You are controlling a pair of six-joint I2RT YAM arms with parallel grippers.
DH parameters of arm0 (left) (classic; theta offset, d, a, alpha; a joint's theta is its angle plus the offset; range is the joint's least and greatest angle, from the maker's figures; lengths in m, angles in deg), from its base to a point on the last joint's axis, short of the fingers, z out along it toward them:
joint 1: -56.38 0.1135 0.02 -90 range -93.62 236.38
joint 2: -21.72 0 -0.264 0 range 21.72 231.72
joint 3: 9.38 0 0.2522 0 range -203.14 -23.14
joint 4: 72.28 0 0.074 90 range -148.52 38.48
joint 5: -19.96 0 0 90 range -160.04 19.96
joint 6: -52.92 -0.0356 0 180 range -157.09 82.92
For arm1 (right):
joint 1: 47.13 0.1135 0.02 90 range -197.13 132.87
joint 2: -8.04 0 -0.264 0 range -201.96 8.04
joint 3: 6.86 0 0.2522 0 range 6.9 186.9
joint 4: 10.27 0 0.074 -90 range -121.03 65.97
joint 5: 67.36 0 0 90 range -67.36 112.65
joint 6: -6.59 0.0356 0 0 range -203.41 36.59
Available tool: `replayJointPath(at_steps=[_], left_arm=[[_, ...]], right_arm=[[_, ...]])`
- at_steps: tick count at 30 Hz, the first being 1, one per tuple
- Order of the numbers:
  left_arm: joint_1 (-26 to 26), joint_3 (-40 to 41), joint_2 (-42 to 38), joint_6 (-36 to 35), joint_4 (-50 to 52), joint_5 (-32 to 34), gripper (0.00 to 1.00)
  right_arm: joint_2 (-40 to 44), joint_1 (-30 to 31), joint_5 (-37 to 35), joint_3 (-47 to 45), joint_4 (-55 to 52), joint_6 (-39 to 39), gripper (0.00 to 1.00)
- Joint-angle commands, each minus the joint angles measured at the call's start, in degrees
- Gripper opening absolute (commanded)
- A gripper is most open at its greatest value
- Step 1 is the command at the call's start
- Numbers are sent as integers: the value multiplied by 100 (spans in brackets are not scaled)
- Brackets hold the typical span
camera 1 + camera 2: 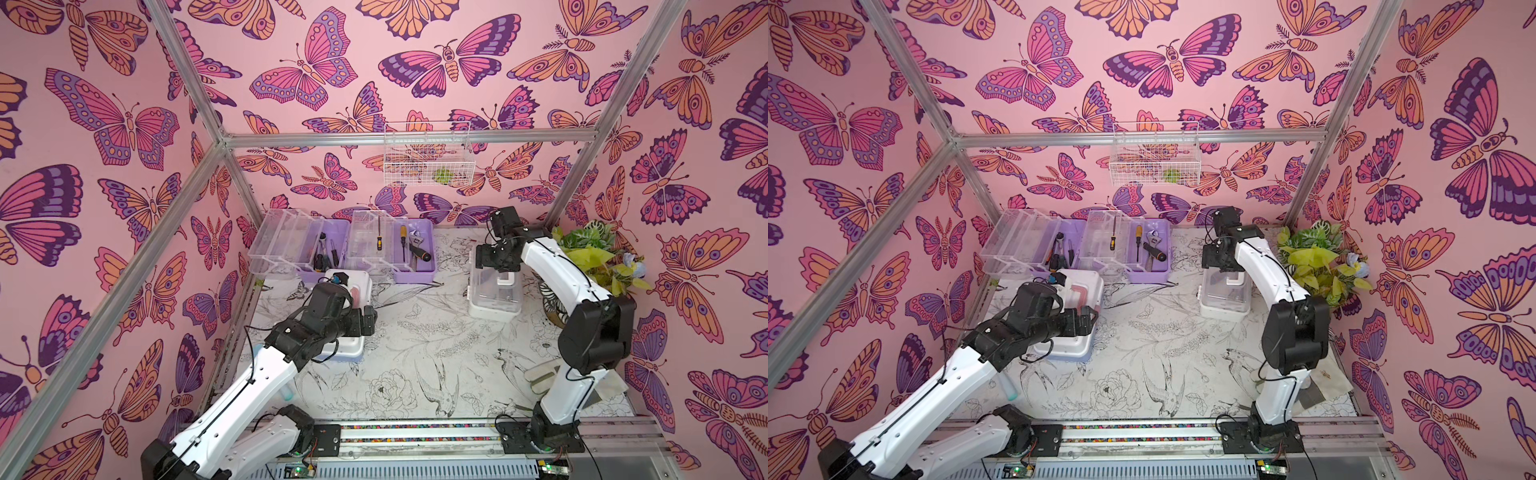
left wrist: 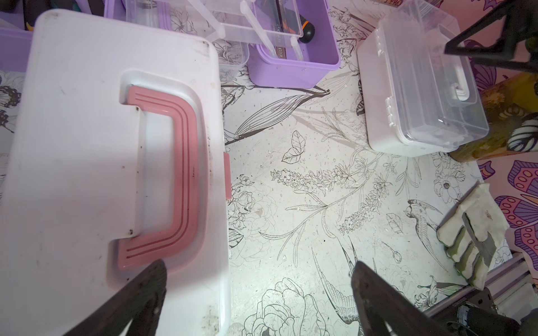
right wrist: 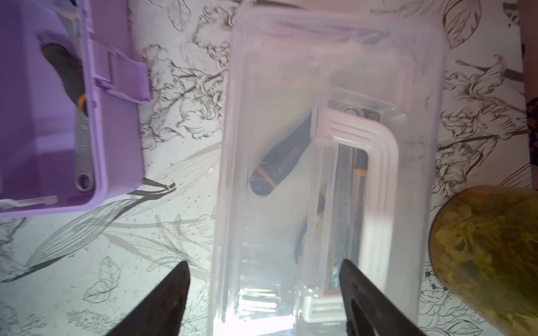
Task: Close toolboxes
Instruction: Move the toolbox to the corner of the board.
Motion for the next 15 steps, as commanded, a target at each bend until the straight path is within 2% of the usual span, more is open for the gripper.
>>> replayJointPath(at_steps=[1,3,7,15], left_arm=[[49,12,-163,-59,136,86,99],[49,13,-139,-60,131,69,99],[49,5,-44,-77,91,34,99],[58,83,-158,-112,57,77,99]], right_arm=[[-166,-3,-146,8,-260,292,89],[-254,13,-93,7,-252,327,93],[-444,127,-62,32,-239,351,93],[-895,136,-484,521,-664,133,78]])
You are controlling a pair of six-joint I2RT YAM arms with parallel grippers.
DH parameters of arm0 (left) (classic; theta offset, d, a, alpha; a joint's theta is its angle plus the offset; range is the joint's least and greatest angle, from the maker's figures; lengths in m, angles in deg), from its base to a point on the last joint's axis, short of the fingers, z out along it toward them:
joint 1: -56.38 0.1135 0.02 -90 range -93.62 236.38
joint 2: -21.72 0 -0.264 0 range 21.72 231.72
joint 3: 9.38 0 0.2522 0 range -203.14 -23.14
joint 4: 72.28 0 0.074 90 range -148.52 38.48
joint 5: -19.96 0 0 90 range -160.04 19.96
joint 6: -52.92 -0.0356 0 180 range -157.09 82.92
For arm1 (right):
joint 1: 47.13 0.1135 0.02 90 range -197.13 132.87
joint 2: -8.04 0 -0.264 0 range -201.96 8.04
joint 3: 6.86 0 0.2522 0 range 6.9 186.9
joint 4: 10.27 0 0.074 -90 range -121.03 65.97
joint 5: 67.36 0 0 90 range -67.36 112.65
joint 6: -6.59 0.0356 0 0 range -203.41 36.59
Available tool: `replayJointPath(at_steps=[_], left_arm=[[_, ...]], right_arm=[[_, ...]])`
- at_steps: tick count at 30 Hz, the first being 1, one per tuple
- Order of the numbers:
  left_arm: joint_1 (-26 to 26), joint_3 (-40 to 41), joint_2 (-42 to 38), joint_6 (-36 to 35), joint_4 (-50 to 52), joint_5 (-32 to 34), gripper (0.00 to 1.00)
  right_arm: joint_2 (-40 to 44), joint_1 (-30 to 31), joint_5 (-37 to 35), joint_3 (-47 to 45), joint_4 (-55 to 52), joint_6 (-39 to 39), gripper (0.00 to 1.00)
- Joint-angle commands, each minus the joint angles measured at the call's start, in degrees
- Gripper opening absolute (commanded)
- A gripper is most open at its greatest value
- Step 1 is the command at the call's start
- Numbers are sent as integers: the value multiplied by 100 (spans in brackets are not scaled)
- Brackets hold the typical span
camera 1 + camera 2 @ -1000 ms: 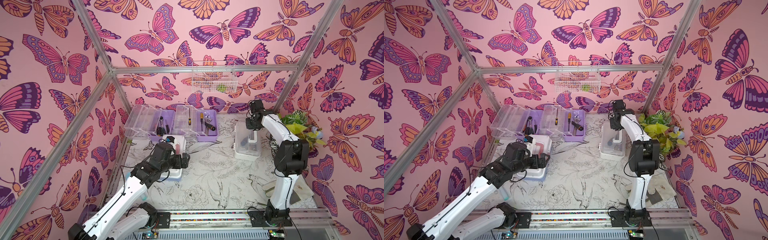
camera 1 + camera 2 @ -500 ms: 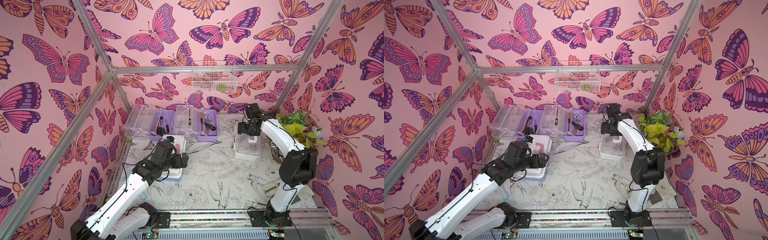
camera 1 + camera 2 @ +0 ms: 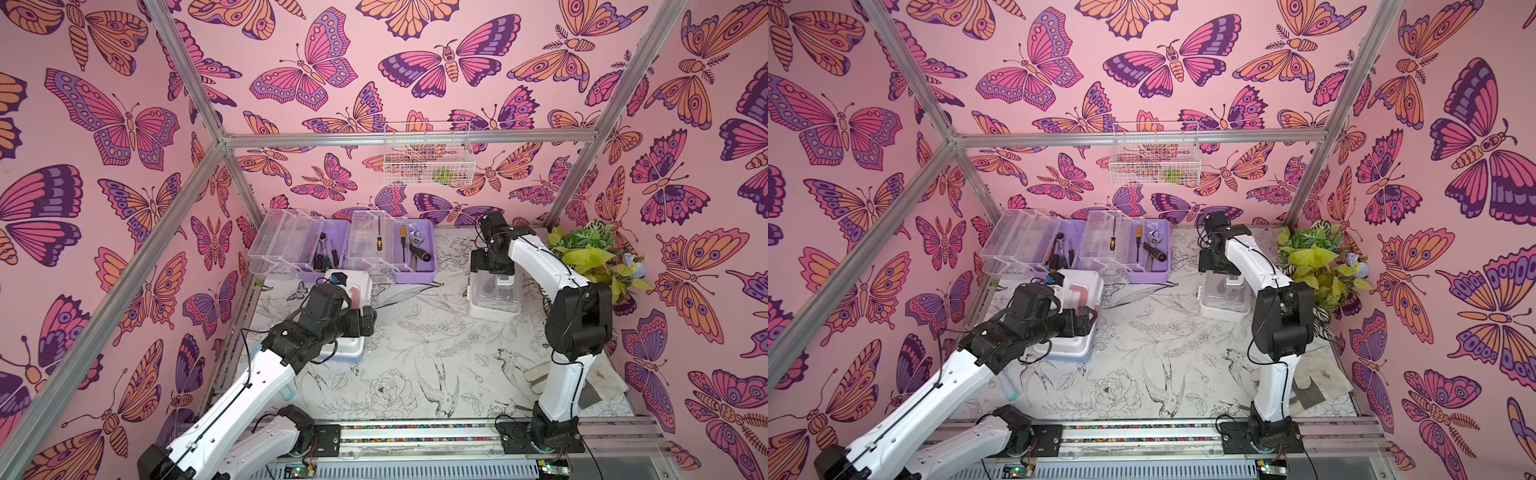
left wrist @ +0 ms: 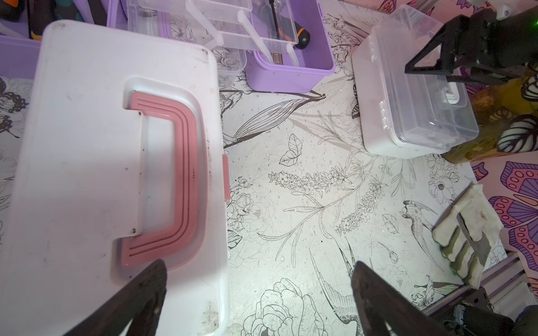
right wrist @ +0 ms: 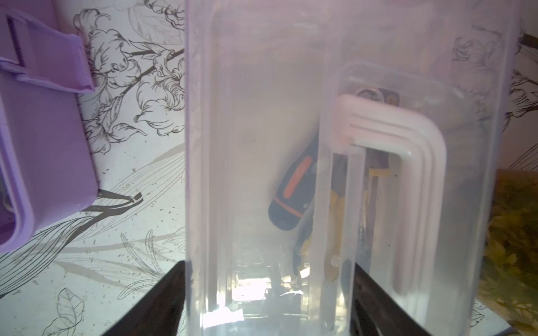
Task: Close toolboxes
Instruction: Move the toolbox to the corner of the board.
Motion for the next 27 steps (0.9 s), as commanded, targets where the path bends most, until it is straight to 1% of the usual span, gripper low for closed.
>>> replayJointPath(at_steps=[1,3,7,11,15,19,21,24,27], left_arm=[[55,84,-100,-77,58,77,99],[60,75,-69,-77,59,60,99],[67,63,-29,-54,54,-1,99],[72,92,-110,-25,59,15,99],[73,106,-121,11,59,25,99],[77,133,-30,52,2,-50,99],[79,176,-12,87,-40,-97,99],[82,215,-34,103,-40,-46,99],[82,235,-30,47,-73,181,99]], right_arm=[[-334,15,-116,152,-433,-143,75],[-474,17,-166,372,-485,-434,71],[-937,-65,-553,958,-560,-1080,69],[-1367,-393,-477,1569,-635,-1433,67],[-1631,-670,-578,1960,-343,-1975,67],[-2176,-951,-307,2664,-284,-2307,64],[-2501,-1058,-398,3060,-306,-2513,64],[-2791,-1236,-420,3613,-455,-2467,64],[-2788,-1327,-380,3867,-498,-2291,64]])
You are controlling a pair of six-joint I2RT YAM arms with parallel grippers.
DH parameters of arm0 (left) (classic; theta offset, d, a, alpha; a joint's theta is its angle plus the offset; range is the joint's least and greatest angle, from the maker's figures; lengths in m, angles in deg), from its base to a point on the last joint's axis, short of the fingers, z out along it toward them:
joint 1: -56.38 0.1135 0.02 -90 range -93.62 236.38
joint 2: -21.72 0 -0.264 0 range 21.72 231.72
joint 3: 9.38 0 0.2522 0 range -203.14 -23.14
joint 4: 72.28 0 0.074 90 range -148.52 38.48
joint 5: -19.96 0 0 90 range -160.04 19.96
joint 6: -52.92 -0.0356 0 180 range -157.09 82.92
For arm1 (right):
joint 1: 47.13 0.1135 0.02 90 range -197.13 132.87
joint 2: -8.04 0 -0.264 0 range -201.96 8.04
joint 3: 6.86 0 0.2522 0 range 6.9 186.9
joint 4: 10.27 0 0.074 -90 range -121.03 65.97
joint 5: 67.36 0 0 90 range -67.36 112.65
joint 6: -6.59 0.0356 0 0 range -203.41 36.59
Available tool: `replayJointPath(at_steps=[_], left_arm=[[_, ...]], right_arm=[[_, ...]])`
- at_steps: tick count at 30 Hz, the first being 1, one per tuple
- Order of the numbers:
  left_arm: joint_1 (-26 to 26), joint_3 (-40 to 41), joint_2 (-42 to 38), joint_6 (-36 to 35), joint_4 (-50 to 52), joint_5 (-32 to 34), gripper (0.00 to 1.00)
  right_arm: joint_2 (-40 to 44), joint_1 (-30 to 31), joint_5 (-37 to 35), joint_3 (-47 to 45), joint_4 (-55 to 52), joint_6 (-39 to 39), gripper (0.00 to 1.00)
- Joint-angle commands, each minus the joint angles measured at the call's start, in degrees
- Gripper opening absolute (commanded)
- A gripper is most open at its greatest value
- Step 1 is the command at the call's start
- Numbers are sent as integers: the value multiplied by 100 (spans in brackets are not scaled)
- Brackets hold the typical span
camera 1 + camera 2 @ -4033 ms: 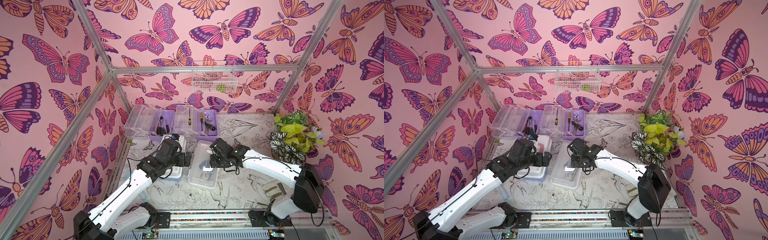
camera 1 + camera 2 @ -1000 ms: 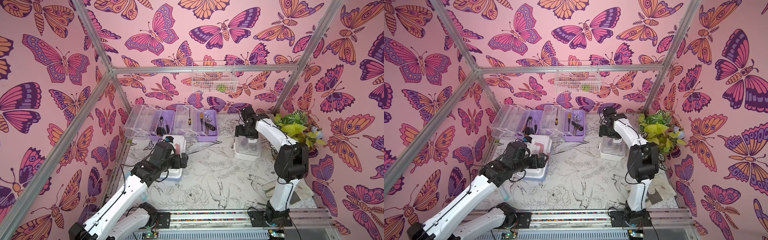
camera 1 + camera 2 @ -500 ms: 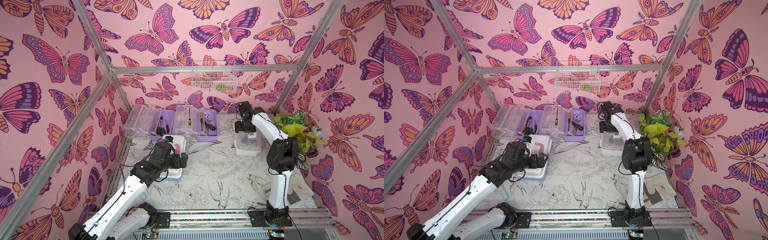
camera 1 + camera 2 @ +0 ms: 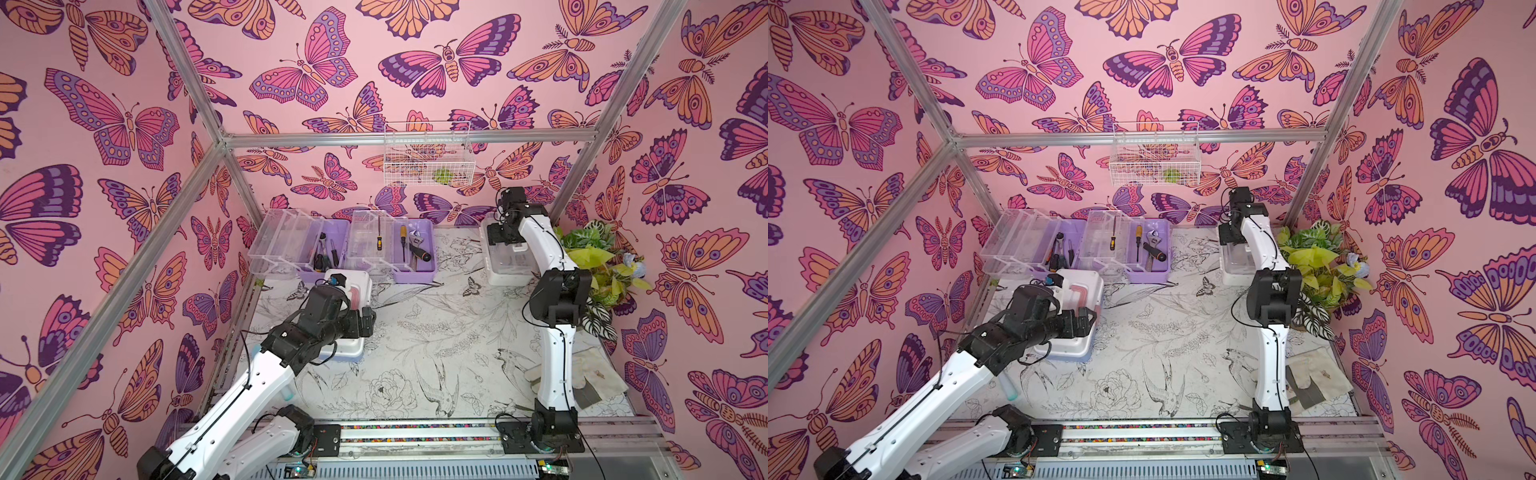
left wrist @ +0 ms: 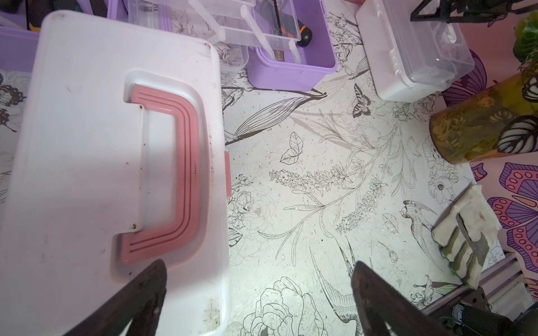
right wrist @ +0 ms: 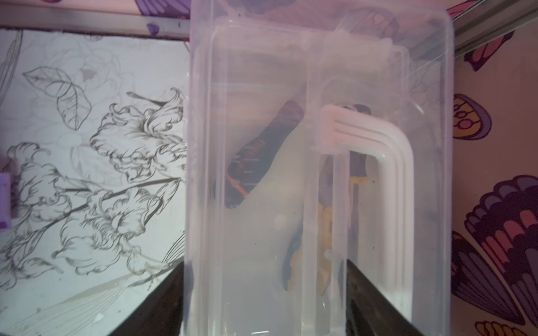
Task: Close toolboxes
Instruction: Move the toolbox to the corner of the board, then move the toolbox to the center of the board.
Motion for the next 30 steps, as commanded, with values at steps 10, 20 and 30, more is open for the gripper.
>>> replayJointPath(at_steps=[10,20,30], left_arm=[[62,-255,794,-381,-113,1346,99],[62,-694,1851,-564,-116,1438,99],[41,-861,2658,-383,-122,1014,85]], right_arm=[[994,74,852,-92,-107,600,89],[3195,570,914,-2232,-62,1329,86],[5188,1175,1328,-4971,40,1999,78]])
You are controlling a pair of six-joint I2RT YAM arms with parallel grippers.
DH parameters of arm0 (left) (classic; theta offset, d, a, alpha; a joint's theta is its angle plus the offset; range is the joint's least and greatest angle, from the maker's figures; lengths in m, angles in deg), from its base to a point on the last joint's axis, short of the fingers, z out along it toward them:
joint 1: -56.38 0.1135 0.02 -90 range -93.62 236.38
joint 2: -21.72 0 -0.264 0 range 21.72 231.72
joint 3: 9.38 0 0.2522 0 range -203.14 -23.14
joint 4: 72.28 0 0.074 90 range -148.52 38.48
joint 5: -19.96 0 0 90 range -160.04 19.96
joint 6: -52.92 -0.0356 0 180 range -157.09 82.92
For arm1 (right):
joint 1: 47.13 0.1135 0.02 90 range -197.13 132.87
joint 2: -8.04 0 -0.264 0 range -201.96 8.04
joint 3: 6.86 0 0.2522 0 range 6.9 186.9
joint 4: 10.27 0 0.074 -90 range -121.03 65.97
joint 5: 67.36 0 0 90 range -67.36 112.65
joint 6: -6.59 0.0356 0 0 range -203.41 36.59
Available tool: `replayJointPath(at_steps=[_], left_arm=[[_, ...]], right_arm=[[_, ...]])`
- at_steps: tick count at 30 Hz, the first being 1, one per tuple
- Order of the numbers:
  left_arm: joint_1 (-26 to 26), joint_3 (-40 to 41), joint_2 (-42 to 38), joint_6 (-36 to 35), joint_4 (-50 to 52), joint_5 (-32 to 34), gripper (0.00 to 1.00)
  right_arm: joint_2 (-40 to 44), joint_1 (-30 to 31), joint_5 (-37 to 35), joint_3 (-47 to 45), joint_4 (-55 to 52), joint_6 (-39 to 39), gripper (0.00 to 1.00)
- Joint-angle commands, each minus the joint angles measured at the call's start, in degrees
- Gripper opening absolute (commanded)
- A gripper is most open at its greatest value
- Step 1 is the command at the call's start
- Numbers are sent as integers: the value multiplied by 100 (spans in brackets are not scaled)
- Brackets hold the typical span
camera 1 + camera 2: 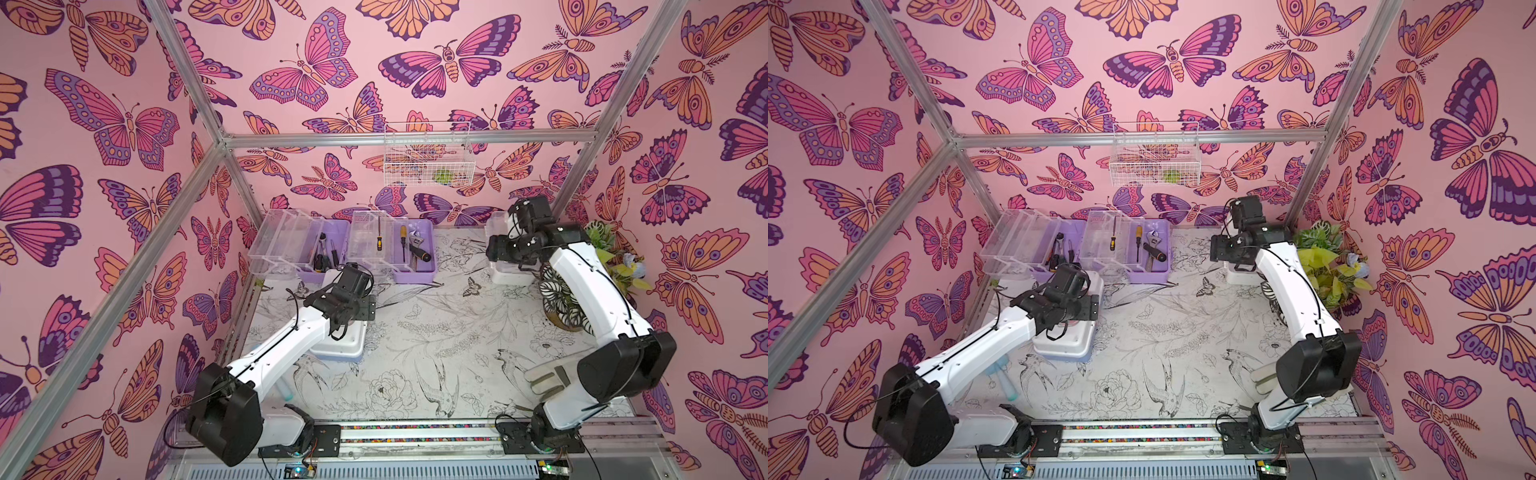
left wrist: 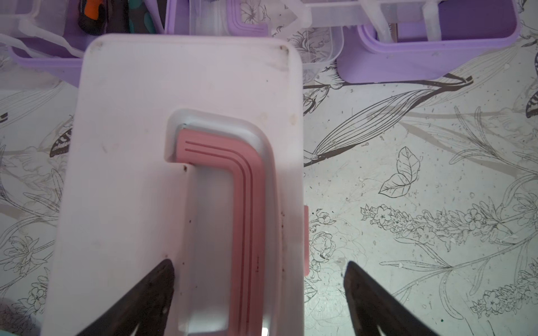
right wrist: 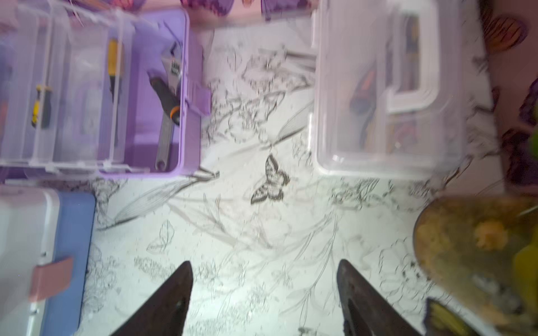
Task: Close toolboxes
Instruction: Move the toolbox to the center of the board.
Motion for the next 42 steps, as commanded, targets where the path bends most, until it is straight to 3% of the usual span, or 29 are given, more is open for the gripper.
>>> replayJointPath(at_steps=[1,9,15,22,26,30,37,42], left_arm=[[-19,67,311,131,-68,-637,84],[-556,185,553,485,-310,-983,76],[-1316,44,497,874,-557,-1095,76],[-2059,-371,1057,1324,-1655,-1355,74],[-2385,-576,1190,1317,-2212,-1353,75],[-2399,-715,869,1022,-2186,-1268,98],[-2001,-623,-246,413,-968,-764,97],[-1598,132,-1356,459,-549,-534,97]], right_arm=[[526,221,221,-491,-5,431,78],[1362,353,531,-1644,113,878,74],[1881,357,885,-2823,272,1133,71],[2040,362,1298,-3404,557,1346,65],[2218,578,1194,-3599,622,1551,60],[2365,1377,779,-3797,998,1977,56],[1779,2647,215,-3490,1875,2593,56],[983,3264,-66,-2704,1885,2603,59]])
